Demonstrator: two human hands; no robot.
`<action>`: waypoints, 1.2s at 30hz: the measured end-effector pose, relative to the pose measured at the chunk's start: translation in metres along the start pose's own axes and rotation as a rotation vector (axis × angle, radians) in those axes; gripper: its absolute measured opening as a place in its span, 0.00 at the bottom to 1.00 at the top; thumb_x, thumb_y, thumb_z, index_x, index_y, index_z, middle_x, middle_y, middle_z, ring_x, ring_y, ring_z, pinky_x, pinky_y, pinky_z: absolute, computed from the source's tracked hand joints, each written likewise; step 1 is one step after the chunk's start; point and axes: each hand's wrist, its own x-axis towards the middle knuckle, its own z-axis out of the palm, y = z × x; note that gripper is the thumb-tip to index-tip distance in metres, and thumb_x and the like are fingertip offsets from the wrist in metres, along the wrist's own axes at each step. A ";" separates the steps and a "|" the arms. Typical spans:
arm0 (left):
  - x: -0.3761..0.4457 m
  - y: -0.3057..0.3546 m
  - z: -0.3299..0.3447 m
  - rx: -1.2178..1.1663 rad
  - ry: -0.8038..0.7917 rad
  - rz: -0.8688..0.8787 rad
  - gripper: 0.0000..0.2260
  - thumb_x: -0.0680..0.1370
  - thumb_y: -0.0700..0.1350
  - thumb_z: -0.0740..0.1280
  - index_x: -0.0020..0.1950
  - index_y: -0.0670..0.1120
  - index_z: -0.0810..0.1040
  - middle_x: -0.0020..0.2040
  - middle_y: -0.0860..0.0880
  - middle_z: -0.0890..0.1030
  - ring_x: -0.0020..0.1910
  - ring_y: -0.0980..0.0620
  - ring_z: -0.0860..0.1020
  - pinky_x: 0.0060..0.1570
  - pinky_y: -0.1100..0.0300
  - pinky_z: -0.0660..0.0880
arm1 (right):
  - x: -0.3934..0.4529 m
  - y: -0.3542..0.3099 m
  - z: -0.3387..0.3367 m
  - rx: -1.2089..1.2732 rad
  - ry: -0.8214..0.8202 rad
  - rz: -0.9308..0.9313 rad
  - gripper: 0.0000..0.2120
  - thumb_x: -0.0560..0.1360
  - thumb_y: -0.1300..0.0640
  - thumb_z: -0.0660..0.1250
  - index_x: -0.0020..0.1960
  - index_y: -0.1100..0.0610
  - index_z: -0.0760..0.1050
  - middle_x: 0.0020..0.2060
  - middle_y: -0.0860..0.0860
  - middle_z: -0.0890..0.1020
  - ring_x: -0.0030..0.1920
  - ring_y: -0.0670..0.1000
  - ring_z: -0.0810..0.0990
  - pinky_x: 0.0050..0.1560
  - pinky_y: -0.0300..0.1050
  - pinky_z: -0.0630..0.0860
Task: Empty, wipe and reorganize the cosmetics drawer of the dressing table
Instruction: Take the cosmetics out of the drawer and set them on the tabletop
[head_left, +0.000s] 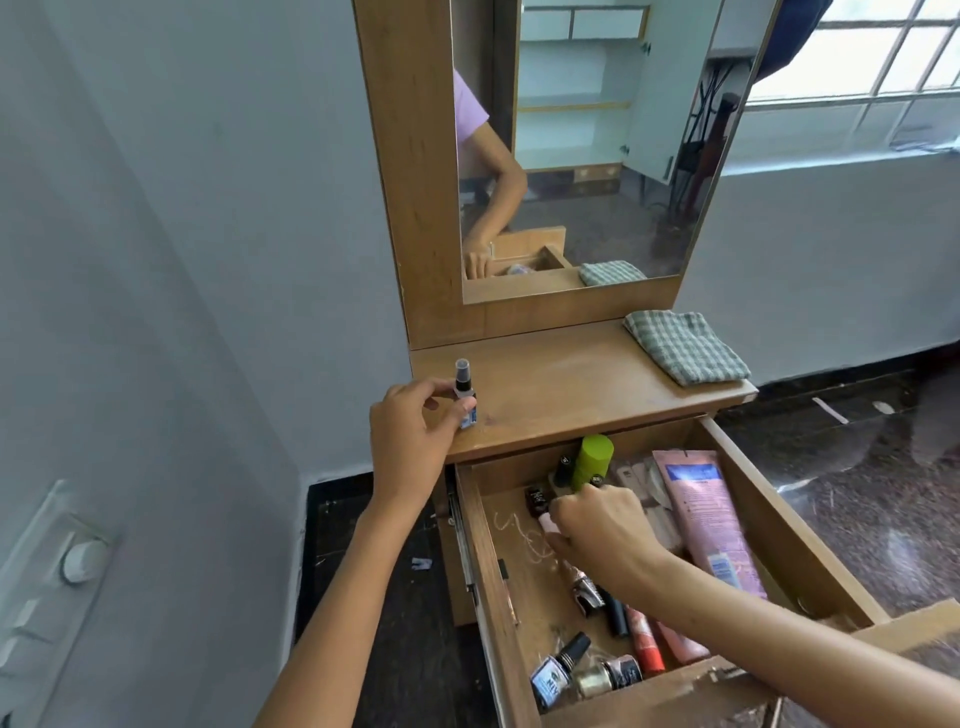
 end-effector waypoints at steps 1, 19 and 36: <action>0.000 -0.001 0.000 -0.004 0.007 -0.001 0.09 0.72 0.51 0.71 0.49 0.50 0.81 0.44 0.54 0.81 0.42 0.60 0.74 0.45 0.67 0.67 | 0.001 -0.003 -0.001 -0.034 -0.014 -0.011 0.07 0.77 0.58 0.60 0.48 0.56 0.77 0.47 0.55 0.82 0.50 0.59 0.81 0.39 0.45 0.67; 0.006 -0.012 0.005 -0.039 0.012 -0.017 0.09 0.70 0.51 0.73 0.48 0.52 0.81 0.43 0.54 0.81 0.44 0.54 0.76 0.50 0.45 0.73 | 0.000 0.008 -0.020 0.351 0.373 0.052 0.05 0.69 0.53 0.67 0.43 0.50 0.80 0.40 0.46 0.82 0.40 0.51 0.80 0.39 0.44 0.72; 0.036 -0.027 0.007 -0.004 -0.014 -0.012 0.10 0.68 0.50 0.74 0.49 0.54 0.82 0.46 0.54 0.82 0.45 0.58 0.76 0.53 0.49 0.73 | 0.117 0.019 -0.043 0.692 0.843 -0.272 0.09 0.76 0.60 0.68 0.55 0.60 0.80 0.46 0.51 0.78 0.42 0.48 0.79 0.40 0.50 0.79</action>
